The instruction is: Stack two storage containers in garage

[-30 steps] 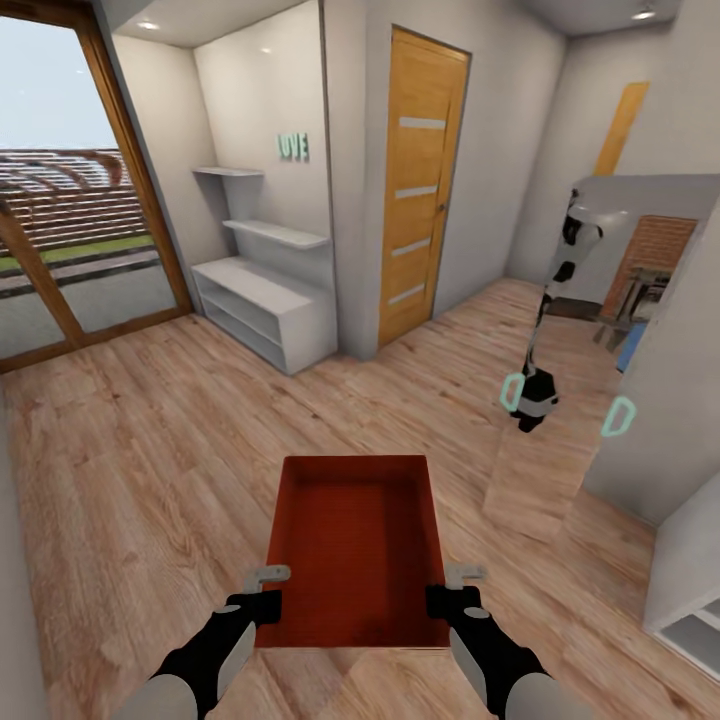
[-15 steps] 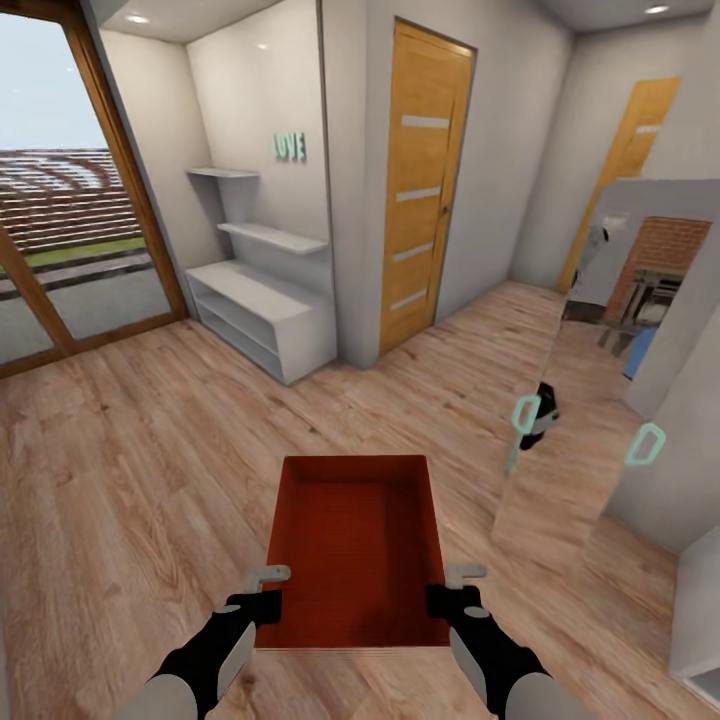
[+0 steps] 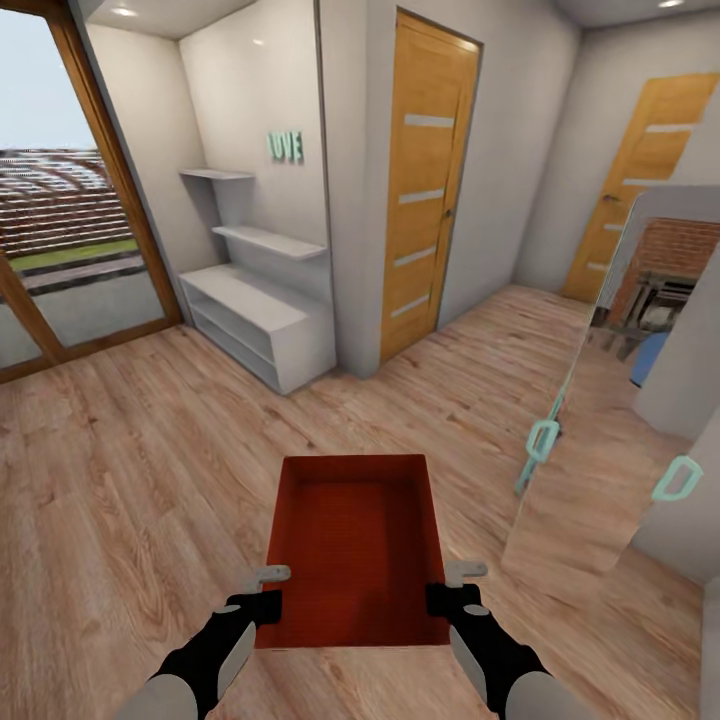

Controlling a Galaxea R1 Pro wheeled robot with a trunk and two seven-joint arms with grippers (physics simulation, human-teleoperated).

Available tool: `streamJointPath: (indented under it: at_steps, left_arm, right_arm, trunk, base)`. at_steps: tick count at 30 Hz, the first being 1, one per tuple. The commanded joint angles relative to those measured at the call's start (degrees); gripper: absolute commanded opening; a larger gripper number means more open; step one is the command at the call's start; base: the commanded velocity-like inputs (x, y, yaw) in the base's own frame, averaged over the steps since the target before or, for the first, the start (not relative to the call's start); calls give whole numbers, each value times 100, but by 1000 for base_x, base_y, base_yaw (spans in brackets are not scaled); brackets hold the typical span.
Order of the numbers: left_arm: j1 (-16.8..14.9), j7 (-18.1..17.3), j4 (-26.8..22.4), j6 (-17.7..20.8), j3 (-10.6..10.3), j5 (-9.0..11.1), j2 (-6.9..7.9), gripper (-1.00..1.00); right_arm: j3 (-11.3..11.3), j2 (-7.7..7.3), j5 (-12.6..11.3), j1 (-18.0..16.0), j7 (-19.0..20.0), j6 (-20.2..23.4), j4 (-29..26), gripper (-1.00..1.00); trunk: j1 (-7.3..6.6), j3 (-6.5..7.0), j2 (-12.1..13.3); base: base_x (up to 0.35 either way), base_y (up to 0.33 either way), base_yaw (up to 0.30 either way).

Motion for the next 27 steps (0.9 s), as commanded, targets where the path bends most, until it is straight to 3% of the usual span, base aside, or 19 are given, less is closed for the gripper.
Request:
streamJointPath:
  at_steps: [1, 27]
  left_arm:
    - [6, 49, -13, 34, -101, -163, 46, -100]
    - [6, 49, -13, 34, -101, -163, 46, -100]
  right_arm:
    - [-151, -243, 81, -9, -406, 22, -362, -100]
    - [-151, -243, 81, -9, -406, 10, -372, -100]
  trunk:
    - [6, -11, -10]
    - [6, -11, -10]
  base:
    - [337, 0, 0]
    - [337, 0, 0]
